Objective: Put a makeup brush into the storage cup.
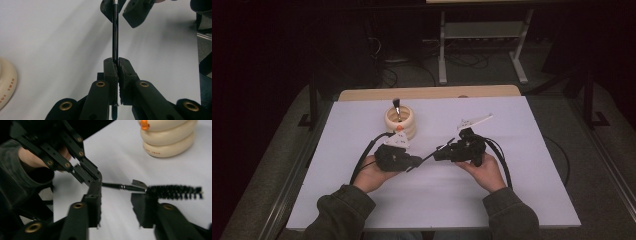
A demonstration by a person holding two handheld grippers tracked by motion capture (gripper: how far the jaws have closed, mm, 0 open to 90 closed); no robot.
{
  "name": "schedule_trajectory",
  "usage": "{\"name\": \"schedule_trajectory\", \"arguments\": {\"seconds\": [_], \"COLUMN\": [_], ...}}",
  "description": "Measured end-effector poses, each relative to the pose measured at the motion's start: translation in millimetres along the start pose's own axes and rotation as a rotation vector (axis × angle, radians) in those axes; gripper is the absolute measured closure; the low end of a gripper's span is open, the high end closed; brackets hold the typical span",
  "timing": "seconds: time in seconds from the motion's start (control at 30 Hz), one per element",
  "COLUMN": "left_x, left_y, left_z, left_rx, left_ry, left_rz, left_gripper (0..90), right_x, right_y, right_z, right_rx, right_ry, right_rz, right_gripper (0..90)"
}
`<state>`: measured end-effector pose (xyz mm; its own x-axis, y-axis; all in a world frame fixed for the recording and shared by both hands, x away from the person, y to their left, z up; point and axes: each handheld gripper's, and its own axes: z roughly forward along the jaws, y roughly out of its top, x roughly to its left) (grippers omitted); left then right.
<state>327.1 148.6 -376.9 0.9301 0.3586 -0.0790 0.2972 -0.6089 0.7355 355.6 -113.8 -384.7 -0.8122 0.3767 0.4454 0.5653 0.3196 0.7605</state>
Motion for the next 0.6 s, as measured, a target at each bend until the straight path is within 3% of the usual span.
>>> {"name": "schedule_trajectory", "arguments": {"seconds": [0.1,0.3,0.43,0.6], "left_x": [-2.9,-6.3,-5.7,-6.8], "left_y": [-0.9,-1.3,-4.2,-10.3], "left_z": [1.4,4.9,4.8,3.1], "left_rx": [0.008,0.030,0.040,0.042], "left_ry": [-0.003,0.011,-0.003,0.007], "left_rz": [0.010,0.043,0.039,0.024], "left_gripper": [86.1,86.4,85.5,80.6], "right_x": [-2.0,-4.3,-1.7,4.0], "right_y": [-0.1,0.9,2.7,7.5], "right_z": [1.0,4.6,6.5,8.2], "right_rx": [-0.020,-0.040,-0.001,0.048], "right_ry": [0.040,0.128,0.128,0.083], "right_rz": [0.033,0.056,0.061,0.005], "right_gripper": [74.8,84.3,84.5,84.6]}}
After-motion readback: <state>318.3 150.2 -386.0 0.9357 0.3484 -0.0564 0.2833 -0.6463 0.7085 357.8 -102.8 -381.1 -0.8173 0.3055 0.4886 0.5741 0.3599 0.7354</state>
